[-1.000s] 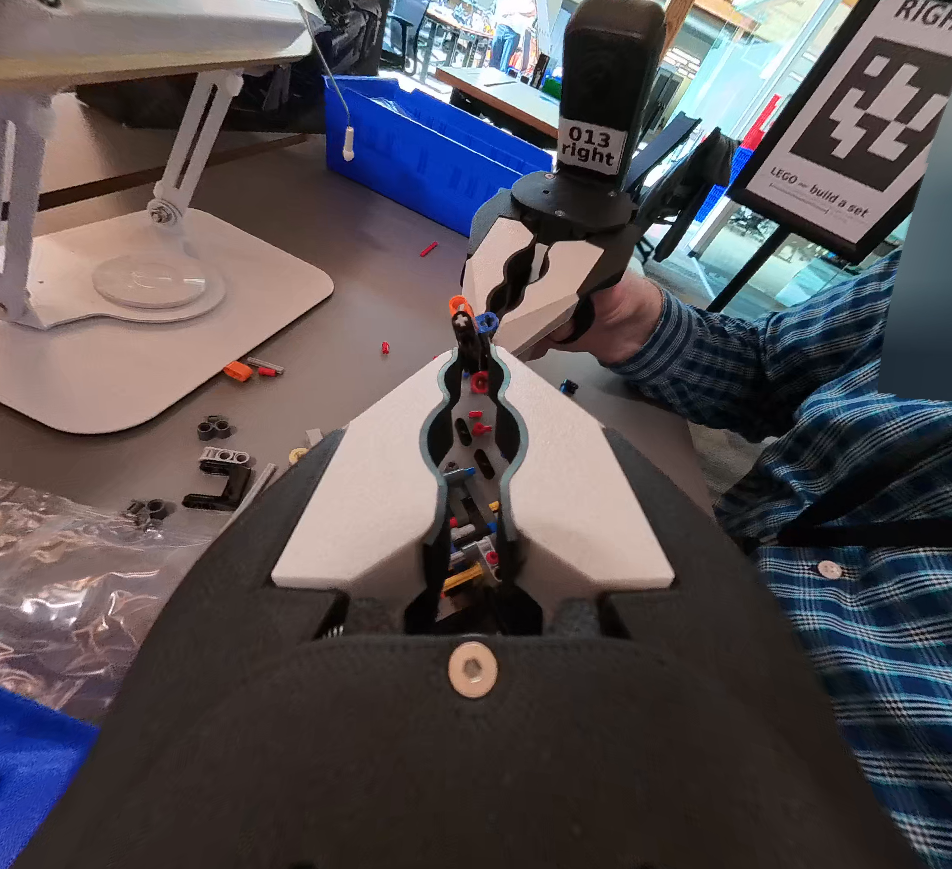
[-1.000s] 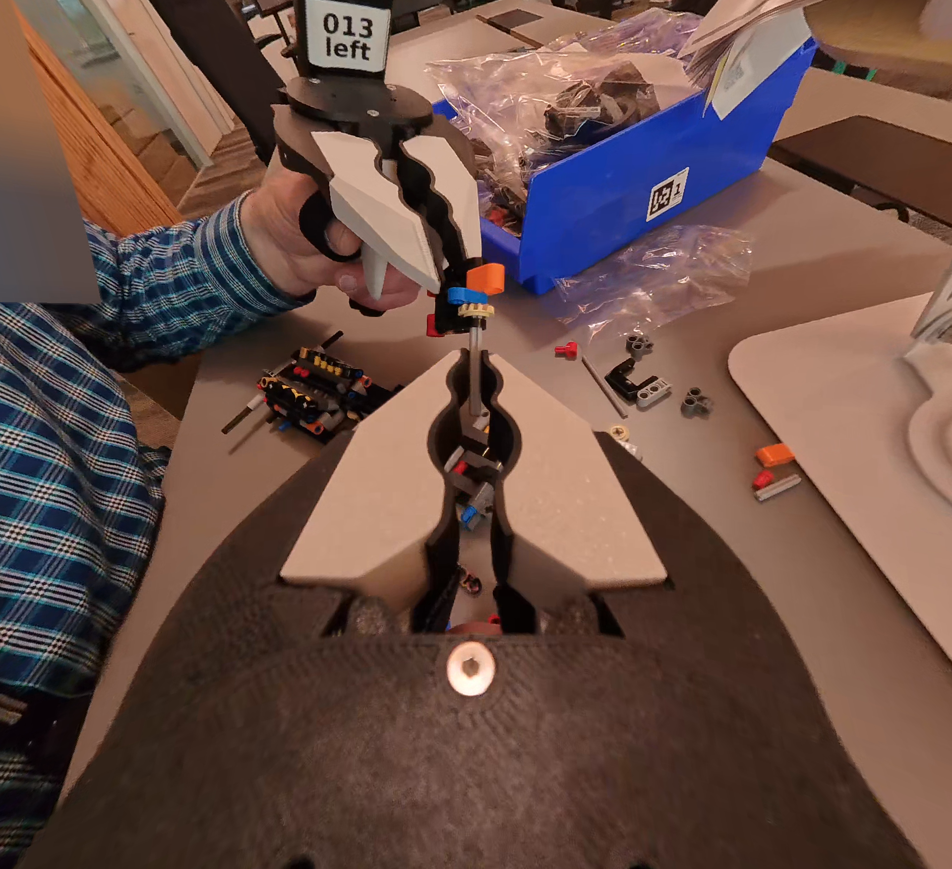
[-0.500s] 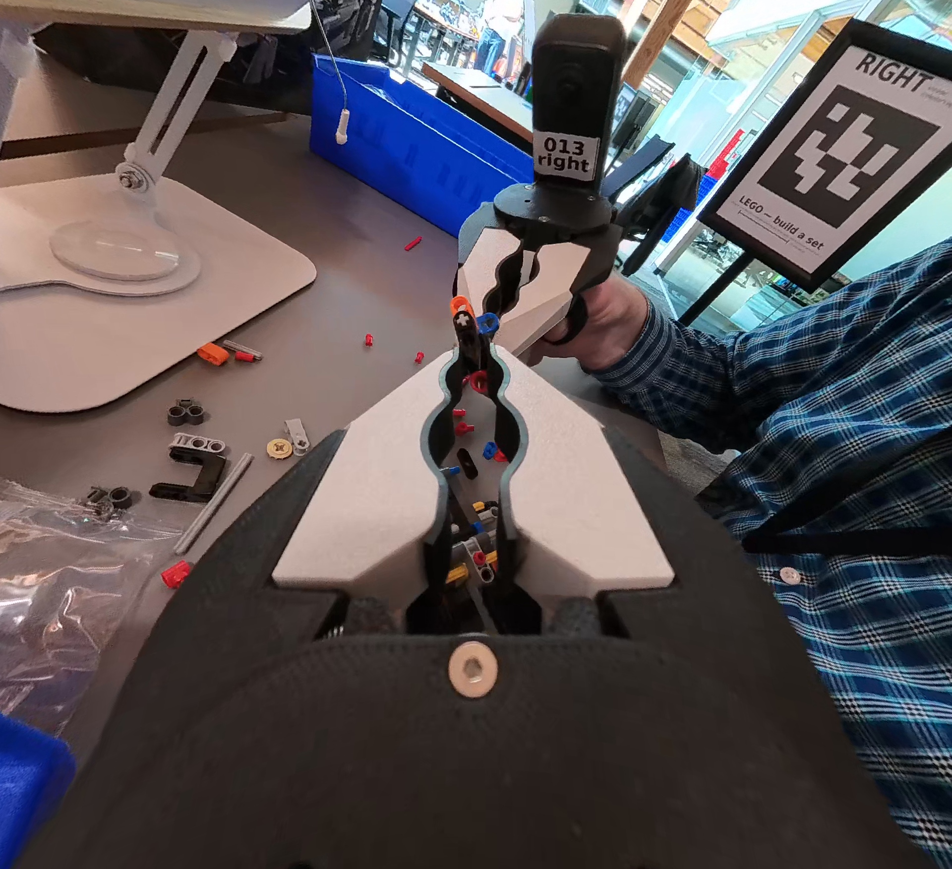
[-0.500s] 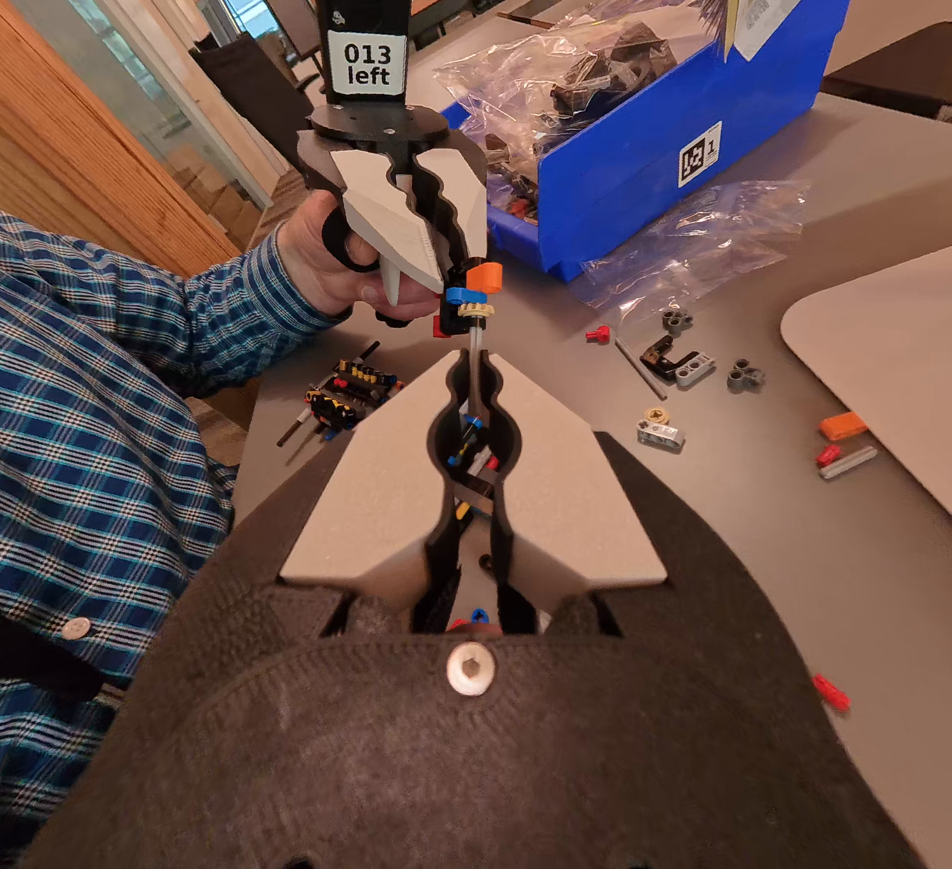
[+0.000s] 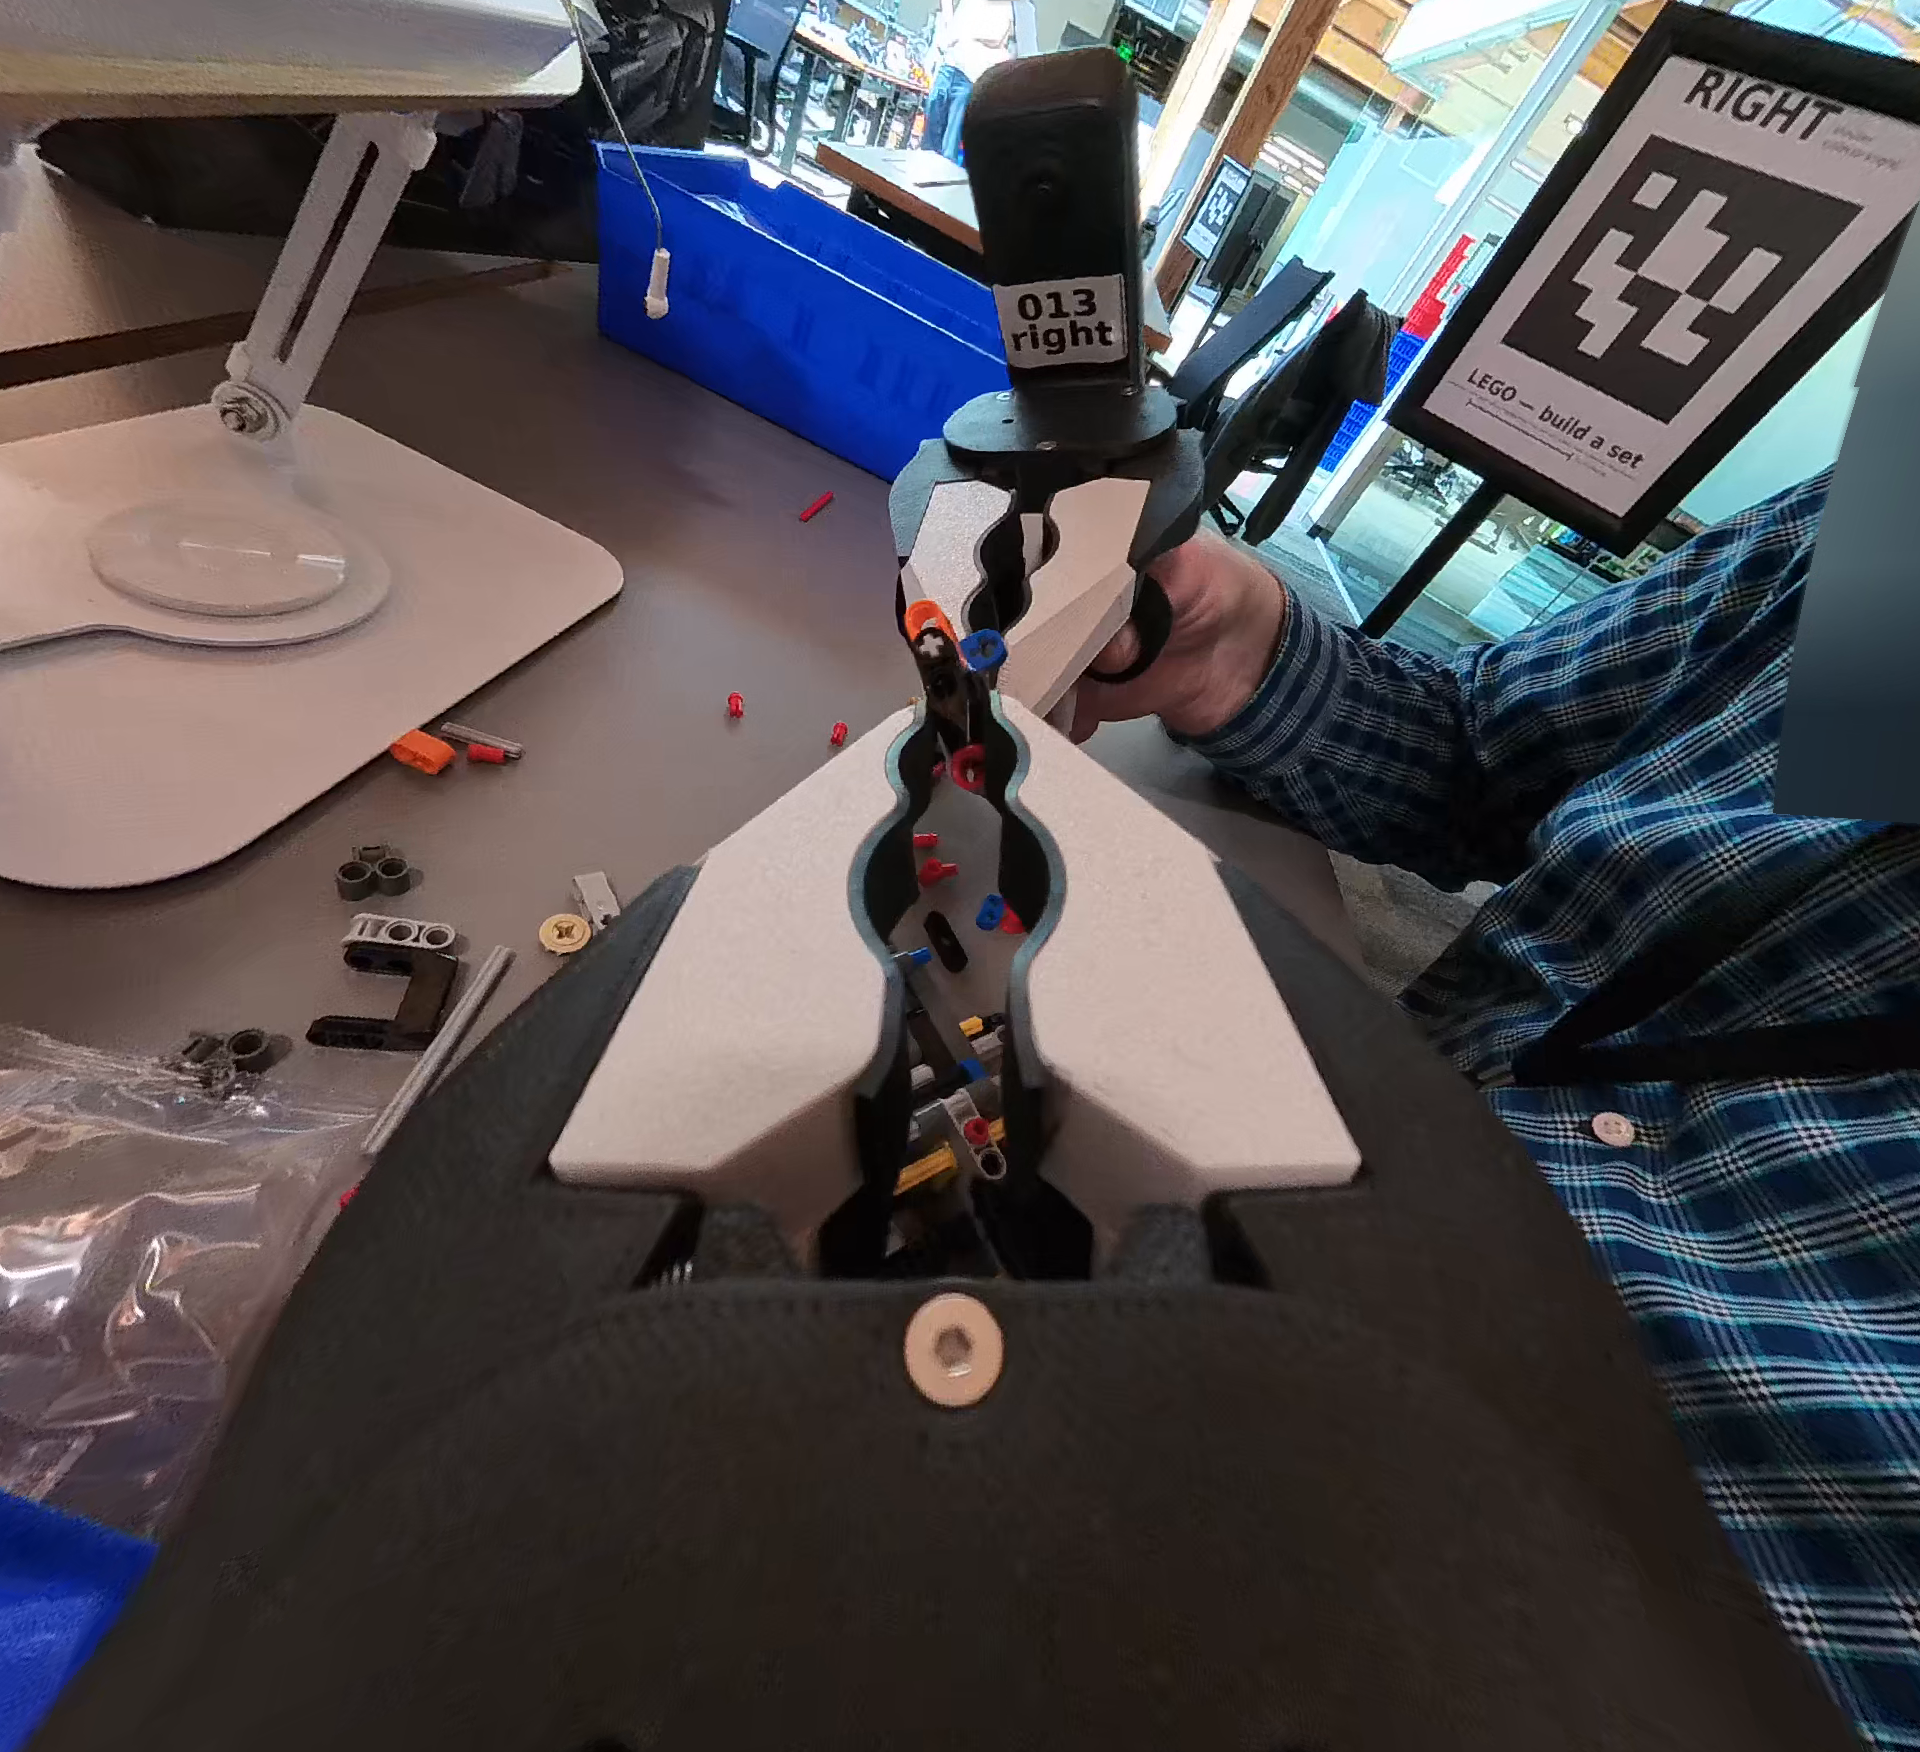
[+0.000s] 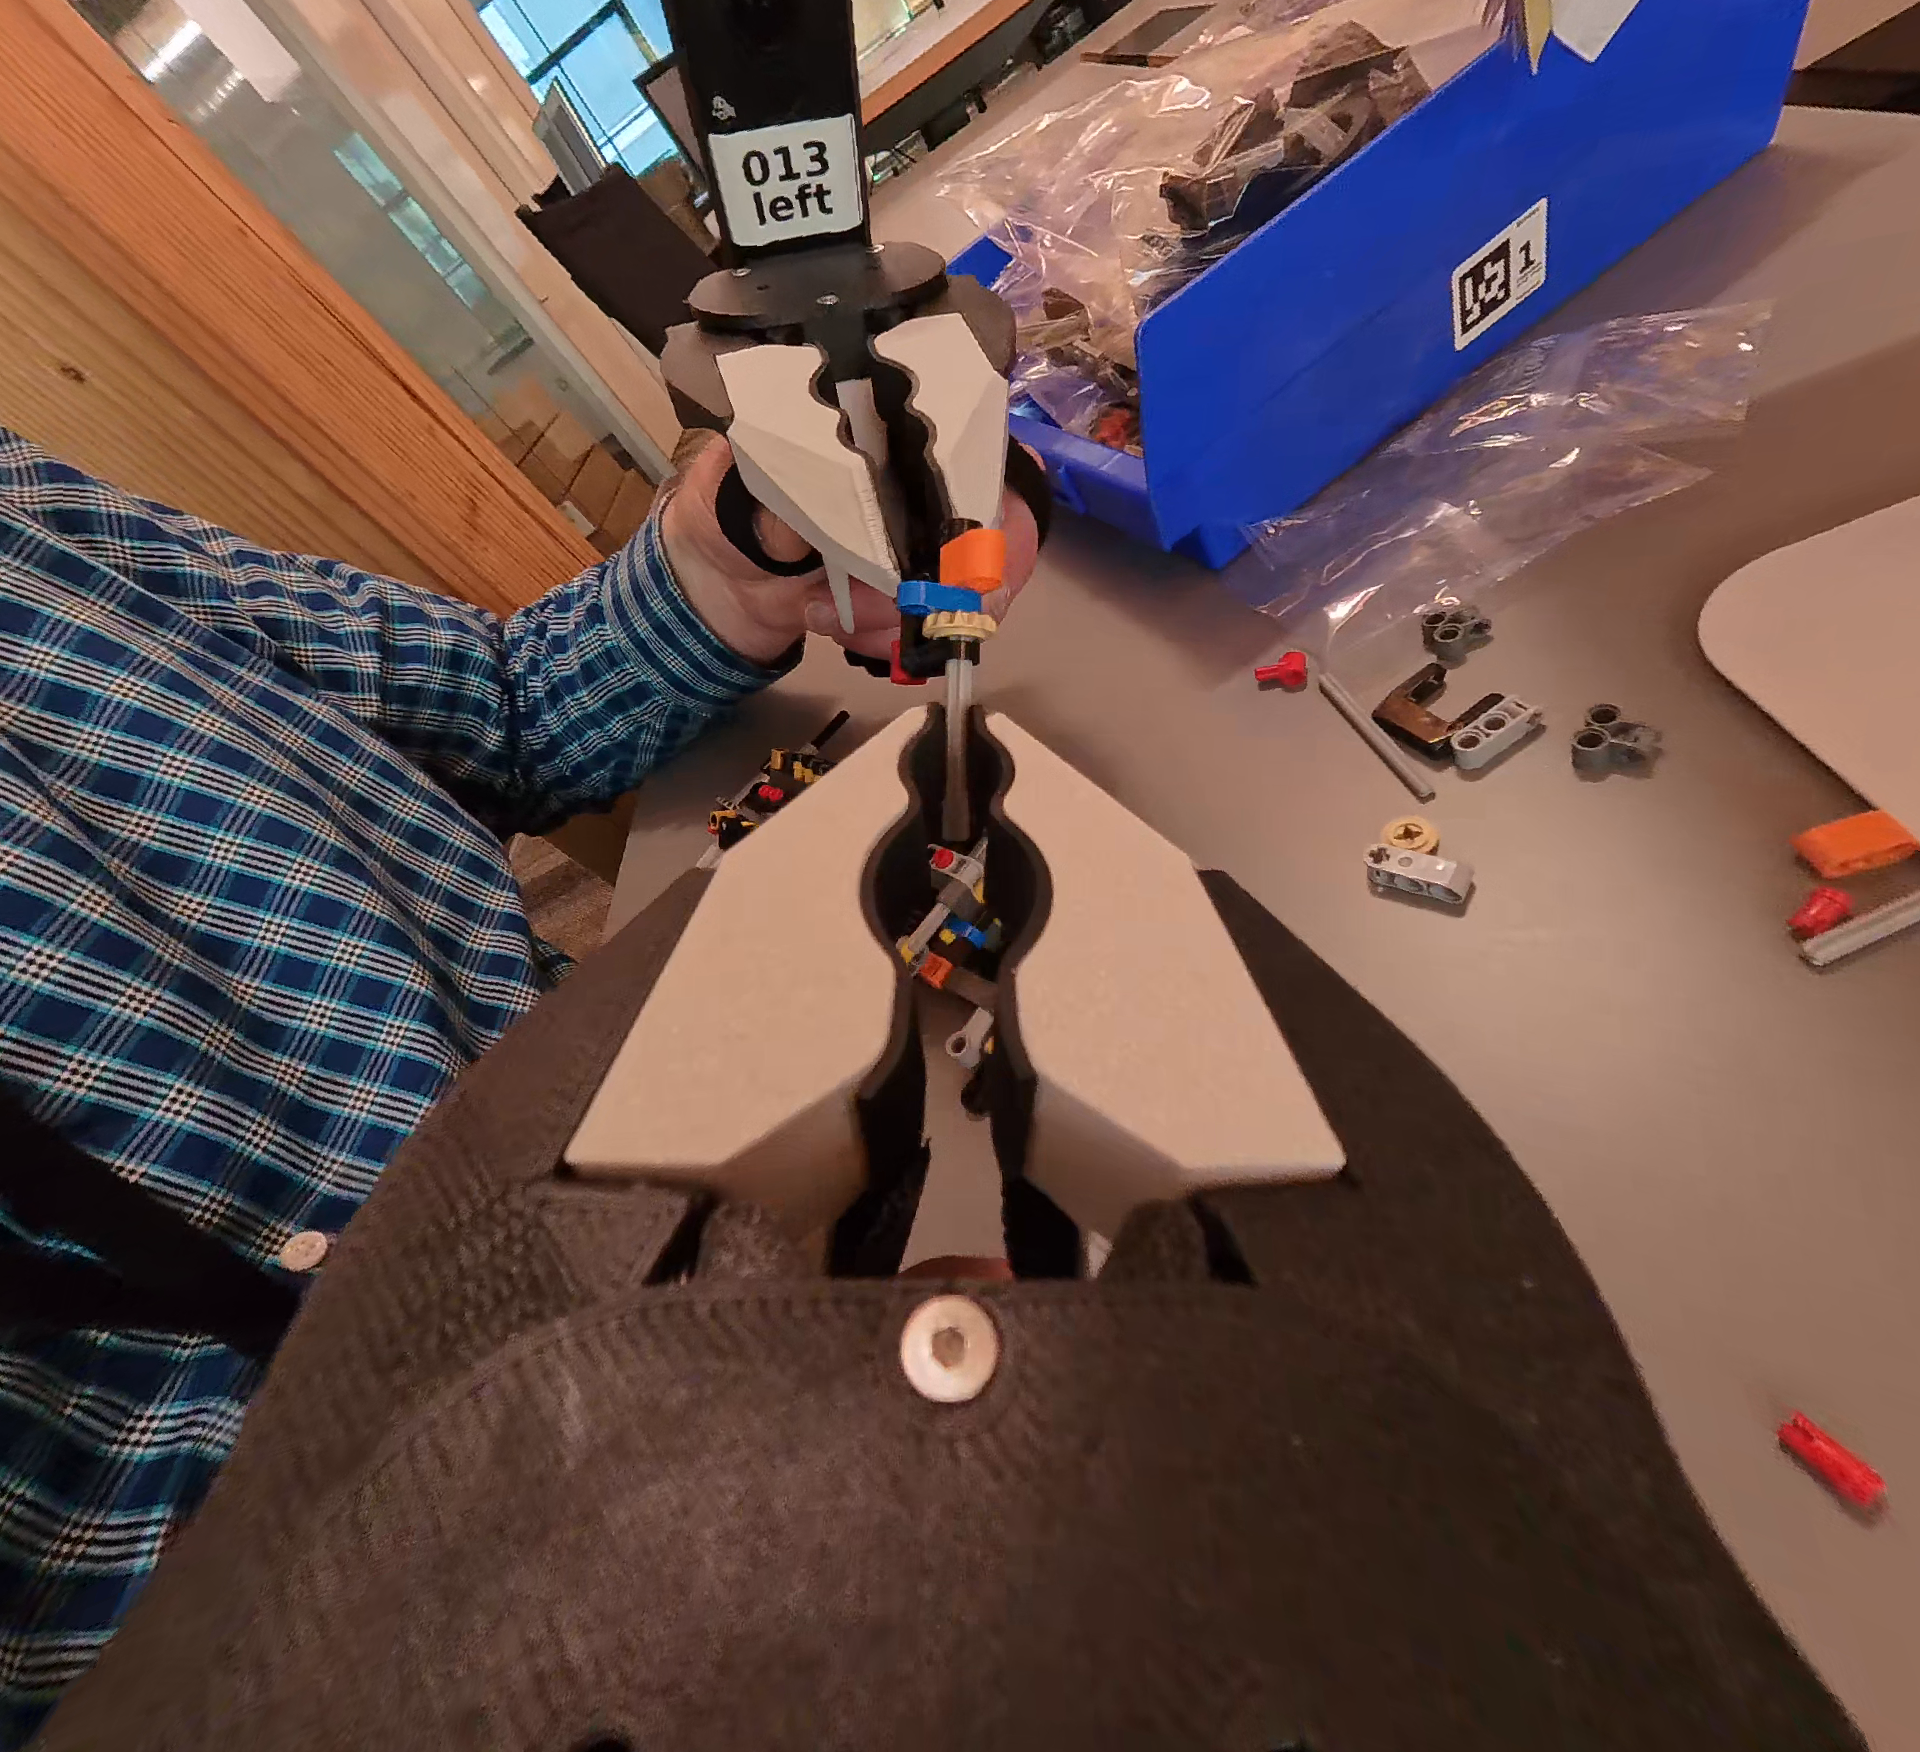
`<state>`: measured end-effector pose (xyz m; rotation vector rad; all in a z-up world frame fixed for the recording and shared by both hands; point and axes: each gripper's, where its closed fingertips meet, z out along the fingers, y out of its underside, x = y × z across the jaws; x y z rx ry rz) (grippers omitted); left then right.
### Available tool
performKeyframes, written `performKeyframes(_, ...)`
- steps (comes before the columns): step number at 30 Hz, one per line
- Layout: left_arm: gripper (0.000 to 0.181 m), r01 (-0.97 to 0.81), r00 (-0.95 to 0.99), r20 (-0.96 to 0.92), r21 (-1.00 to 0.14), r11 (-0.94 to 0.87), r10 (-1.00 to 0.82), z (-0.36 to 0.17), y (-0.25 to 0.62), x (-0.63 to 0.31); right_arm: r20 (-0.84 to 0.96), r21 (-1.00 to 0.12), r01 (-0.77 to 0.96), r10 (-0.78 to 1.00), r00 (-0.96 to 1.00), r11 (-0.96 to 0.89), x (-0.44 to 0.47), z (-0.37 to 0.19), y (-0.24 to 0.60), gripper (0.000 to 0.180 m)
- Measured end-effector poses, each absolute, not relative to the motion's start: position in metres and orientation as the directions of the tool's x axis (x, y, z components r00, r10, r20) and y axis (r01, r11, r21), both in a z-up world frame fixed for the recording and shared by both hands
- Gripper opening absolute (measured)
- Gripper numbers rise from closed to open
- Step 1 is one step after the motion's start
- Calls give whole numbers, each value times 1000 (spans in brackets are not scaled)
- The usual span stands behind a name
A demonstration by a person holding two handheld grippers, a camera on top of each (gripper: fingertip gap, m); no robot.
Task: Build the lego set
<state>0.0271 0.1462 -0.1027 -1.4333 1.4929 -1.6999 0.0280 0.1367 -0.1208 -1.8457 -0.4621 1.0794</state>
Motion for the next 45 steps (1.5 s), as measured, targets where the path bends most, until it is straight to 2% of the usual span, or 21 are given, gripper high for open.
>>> performKeyframes(4, 7, -288, -341, 403, -905, -313, -850, -104, 148, 28, -416, -879, -72, 683, 600, -472, 30, -123, 140, 0)
performKeyframes(18, 6, -299, -292, 421, -893, -337, -859, -110, 153, 31, 19, -919, 258, 620, 785, -299, 40, -132, 152, 0)
performKeyframes(23, 5, -288, -291, 410, -899, -330, -864, -106, 153, 31, 255, -884, 423, 550, 795, -201, 45, -126, 156, 0)
performKeyframes(29, 6, -290, -274, 431, -889, -353, -860, -109, 154, 33, 510, -769, 619, 433, 743, -158, 53, -128, 162, 0)
performKeyframes(34, 6, -273, -274, 358, -919, -285, -893, -105, 153, 32, 374, -840, 516, 506, 777, -171, 48, -128, 159, 0)
performKeyframes(38, 13, -249, -282, 238, -954, -168, -929, -101, 148, 32, 396, -819, 549, 529, 750, -167, 42, -131, 156, 0)
performKeyframes(42, 5, -259, -279, 138, -964, -64, -950, -102, 145, 31, 417, -801, 580, 557, 719, -149, 36, -133, 152, 0)
performKeyframes(45, 5, -263, -289, 131, -963, -53, -948, -101, 145, 29, 414, -806, 576, 564, 714, -137, 34, -131, 151, 0)
